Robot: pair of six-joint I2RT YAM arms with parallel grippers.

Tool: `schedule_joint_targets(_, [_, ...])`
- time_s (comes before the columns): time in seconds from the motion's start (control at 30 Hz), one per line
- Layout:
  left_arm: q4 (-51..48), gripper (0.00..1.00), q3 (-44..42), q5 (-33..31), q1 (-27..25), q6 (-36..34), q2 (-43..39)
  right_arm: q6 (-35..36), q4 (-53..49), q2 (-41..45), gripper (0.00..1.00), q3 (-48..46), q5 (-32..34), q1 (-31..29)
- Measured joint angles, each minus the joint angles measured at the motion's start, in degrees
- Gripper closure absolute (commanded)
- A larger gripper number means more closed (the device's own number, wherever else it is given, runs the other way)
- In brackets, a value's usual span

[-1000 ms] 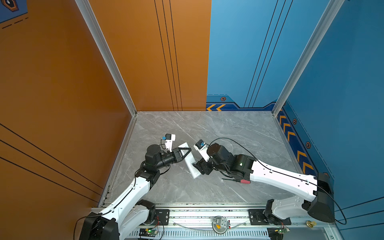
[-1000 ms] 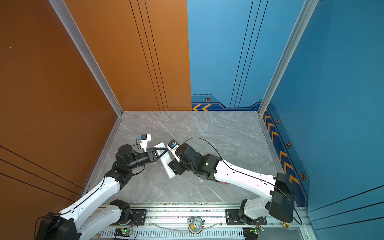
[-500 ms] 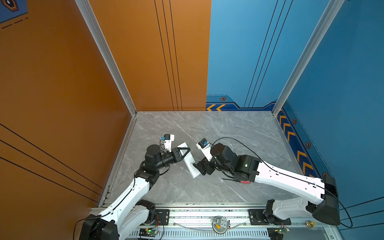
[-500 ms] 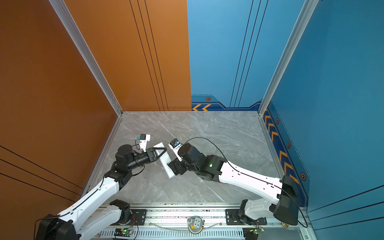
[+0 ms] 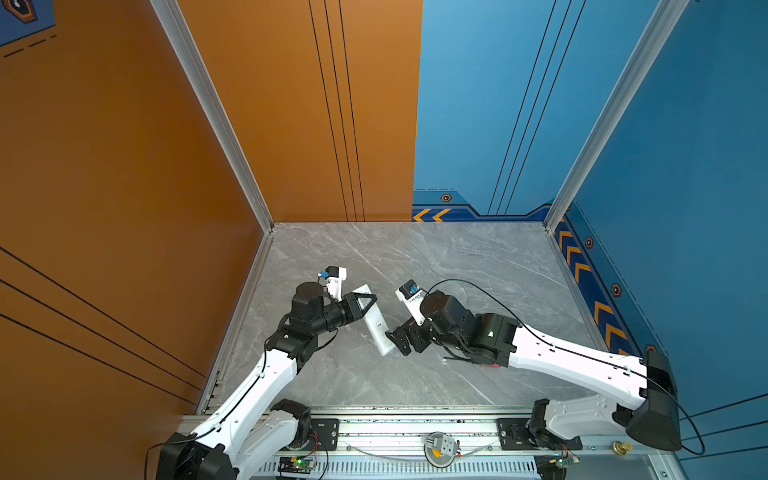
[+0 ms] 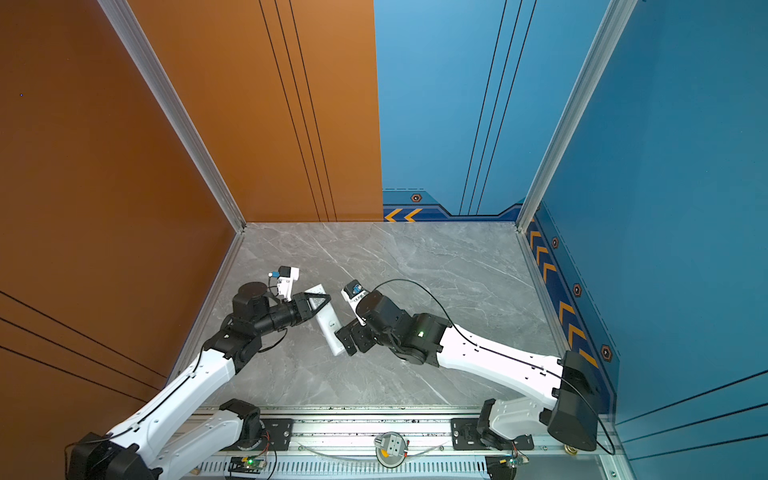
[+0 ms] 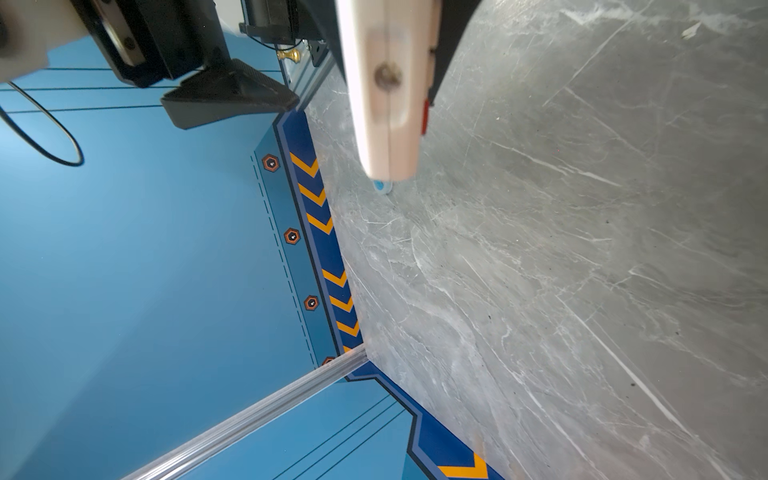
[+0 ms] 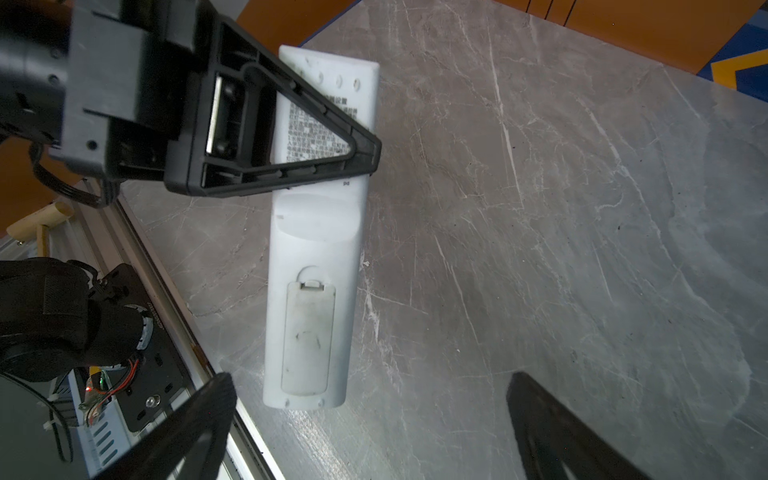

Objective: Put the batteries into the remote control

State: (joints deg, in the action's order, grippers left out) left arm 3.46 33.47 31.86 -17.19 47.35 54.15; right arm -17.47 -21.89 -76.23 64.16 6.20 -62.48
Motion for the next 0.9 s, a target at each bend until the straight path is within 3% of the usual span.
schedule_joint_targets(0.9, [-18.78,1.00,4.52,-10.88,-1.27,-2.16,2.23,-8.35,10.23,-10.23,0.00,-2.49,-10.80,-0.55])
